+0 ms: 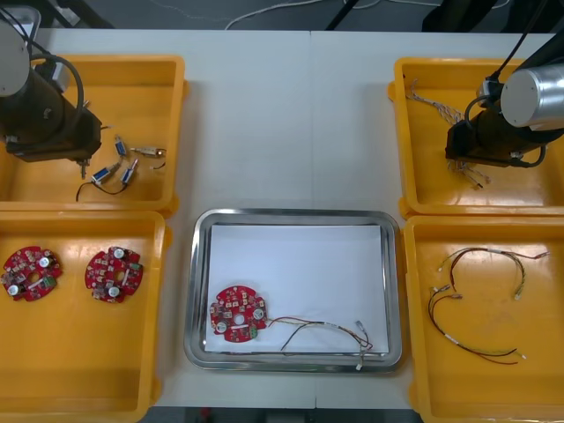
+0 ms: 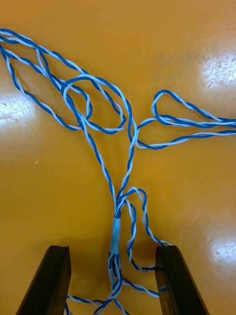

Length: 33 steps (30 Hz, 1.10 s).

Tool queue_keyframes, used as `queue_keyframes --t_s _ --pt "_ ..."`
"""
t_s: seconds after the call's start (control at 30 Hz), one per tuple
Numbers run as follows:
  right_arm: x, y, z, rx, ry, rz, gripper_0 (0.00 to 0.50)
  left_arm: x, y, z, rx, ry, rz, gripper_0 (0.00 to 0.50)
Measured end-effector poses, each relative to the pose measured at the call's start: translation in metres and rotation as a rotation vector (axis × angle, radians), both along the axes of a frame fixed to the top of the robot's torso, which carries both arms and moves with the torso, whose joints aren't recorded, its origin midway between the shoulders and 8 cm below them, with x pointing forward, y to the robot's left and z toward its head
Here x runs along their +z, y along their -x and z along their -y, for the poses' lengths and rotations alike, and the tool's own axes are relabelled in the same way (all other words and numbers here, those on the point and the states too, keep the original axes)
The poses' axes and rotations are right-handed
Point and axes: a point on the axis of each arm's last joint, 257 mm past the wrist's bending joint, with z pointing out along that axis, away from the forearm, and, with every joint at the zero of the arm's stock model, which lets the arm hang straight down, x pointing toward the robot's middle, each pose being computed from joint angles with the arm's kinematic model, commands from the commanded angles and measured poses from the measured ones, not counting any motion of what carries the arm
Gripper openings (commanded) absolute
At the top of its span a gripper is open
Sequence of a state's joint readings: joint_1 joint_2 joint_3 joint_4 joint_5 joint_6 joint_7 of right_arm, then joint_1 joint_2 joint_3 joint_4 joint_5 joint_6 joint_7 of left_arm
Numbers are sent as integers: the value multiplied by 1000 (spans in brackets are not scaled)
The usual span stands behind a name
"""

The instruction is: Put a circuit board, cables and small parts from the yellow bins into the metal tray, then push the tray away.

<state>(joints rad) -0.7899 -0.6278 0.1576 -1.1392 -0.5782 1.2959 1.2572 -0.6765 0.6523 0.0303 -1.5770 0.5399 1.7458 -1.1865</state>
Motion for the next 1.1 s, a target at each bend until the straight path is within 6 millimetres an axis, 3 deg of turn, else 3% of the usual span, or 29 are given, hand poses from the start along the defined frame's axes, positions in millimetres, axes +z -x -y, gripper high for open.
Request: queue_keyframes --t_s 0.23,0.57,0.63,0.67,0.7,0.77,0.8,1.1 --pt "1 -3 2 -2 6 17 500 -26 -18 -26 3 -14 -2 0" --pt "-3 -4 4 -4 5 26 487 -35 -46 -45 -3 -29 63 0" --pt "-3 -4 4 -4 5 26 407 -39 -49 -49 10 -22 68 0" --pt "-3 -4 4 -4 5 25 318 -41 -50 -51 16 -19 66 0" --pt "-3 -4 4 -4 5 25 193 -43 -51 -53 21 -17 64 0" --pt "-3 -4 4 -4 6 25 30 -45 -51 -54 25 -15 59 0" --pt "-3 -4 4 -4 5 25 0 -46 -50 -54 24 -15 58 0" --pt "-3 -4 4 -2 7 25 0 -46 -50 -52 -34 -39 50 0"
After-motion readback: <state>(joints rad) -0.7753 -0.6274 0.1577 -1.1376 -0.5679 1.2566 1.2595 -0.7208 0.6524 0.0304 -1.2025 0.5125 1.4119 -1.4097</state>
